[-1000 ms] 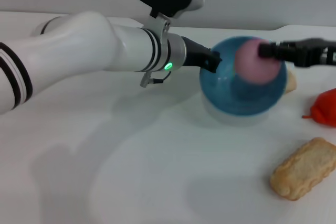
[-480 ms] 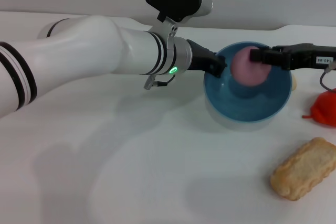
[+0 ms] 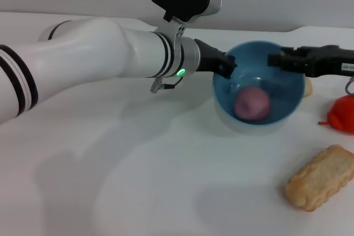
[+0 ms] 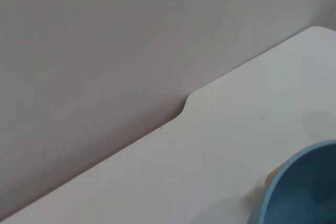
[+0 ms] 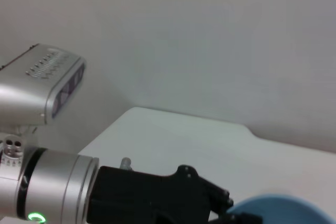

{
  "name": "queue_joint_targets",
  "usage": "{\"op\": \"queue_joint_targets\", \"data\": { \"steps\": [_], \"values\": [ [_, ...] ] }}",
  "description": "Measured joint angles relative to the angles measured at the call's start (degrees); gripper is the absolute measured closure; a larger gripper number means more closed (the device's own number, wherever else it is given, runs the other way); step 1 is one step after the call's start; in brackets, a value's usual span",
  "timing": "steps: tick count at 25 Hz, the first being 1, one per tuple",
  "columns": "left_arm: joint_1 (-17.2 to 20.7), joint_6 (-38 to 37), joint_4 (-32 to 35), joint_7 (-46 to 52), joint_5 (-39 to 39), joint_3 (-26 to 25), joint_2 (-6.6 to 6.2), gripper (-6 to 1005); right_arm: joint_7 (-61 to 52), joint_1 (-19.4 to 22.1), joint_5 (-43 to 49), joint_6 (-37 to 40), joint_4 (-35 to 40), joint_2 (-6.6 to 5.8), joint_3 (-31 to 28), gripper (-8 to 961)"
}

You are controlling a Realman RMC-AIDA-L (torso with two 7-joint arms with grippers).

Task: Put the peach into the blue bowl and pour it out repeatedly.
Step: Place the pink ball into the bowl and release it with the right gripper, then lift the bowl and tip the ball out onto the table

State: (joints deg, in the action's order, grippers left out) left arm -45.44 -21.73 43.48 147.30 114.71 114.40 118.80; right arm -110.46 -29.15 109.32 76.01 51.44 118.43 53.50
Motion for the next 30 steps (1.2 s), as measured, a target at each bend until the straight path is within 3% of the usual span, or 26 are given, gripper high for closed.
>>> {"op": "queue_joint_targets", "data": {
  "steps": [6,10,18,23,29,30],
  "values": [
    [0.03,-0.24,-0.04,-0.13,0.33,0.03,-0.19,999,19.31,7.81,-17.26,-3.21,2.60,0.28,-3.67,437],
    [0.33,1.17,-0.10,-0.67,0.58,0.47,-0.25,999,31.75,11.38,-21.18,-5.52,0.06,0.29,-12.14,437],
    [-3.20,2.75,0.71,-6.38,6.35,1.18,0.03,1000,63.17,15.00,-34.57,-4.98,-24.58,0.12,-19.52,437],
    [-4.13,3.24,5.12,-10.02,14.75,3.73,0.12,1000,65.97,16.05,-35.17,-5.32,-32.43,0.30,-24.53,437],
    [-0.97,4.75,16.56,-11.34,33.88,7.99,0.16,1000,66.14,15.94,-35.26,-4.93,-36.98,0.39,-27.55,437],
    [-0.97,4.75,16.56,-11.34,33.88,7.99,0.16,1000,66.16,15.84,-35.14,-4.95,-37.22,0.38,-27.45,437]
  ]
}}
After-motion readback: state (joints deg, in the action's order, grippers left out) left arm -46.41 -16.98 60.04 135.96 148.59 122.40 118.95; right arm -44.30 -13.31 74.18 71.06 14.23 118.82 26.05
